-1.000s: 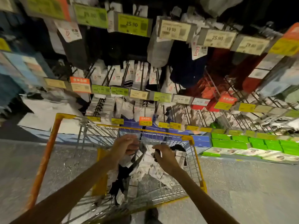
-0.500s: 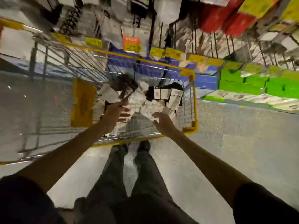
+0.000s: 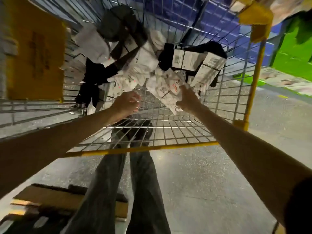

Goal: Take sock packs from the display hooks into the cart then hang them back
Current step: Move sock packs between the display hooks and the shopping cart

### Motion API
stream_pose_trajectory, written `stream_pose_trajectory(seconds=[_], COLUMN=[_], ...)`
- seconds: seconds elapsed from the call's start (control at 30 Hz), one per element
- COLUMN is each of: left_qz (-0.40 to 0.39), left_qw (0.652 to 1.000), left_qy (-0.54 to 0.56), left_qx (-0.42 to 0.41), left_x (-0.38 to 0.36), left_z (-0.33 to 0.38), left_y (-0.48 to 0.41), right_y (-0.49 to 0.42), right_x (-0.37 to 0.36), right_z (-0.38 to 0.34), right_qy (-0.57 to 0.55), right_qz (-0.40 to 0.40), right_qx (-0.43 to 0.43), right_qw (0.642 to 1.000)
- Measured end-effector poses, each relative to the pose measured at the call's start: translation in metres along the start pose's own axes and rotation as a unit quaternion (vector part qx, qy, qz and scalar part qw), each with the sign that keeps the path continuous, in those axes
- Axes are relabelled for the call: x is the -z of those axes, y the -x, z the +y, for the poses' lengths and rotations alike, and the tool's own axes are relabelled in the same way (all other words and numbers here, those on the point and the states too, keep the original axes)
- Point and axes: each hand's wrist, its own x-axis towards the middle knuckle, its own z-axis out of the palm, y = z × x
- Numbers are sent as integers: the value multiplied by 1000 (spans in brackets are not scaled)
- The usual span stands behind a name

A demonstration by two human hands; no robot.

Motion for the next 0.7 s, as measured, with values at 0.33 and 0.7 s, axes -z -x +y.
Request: stream_pose_trajectory(seconds=[0.33, 0.7], left_qz=[-13, -118], left_qw=[999, 973], left_qy=[-26, 199], left_qx=[-21, 24], left_x=[-30, -13], left_z=[-24, 5], left_y=[-66, -26], right_y=[-66, -16], right_x=[-37, -29], right_z=[14, -48], right_qy=[114, -366], right_qz=[123, -21], right_qx=[-22, 78], right_qw=[986, 927])
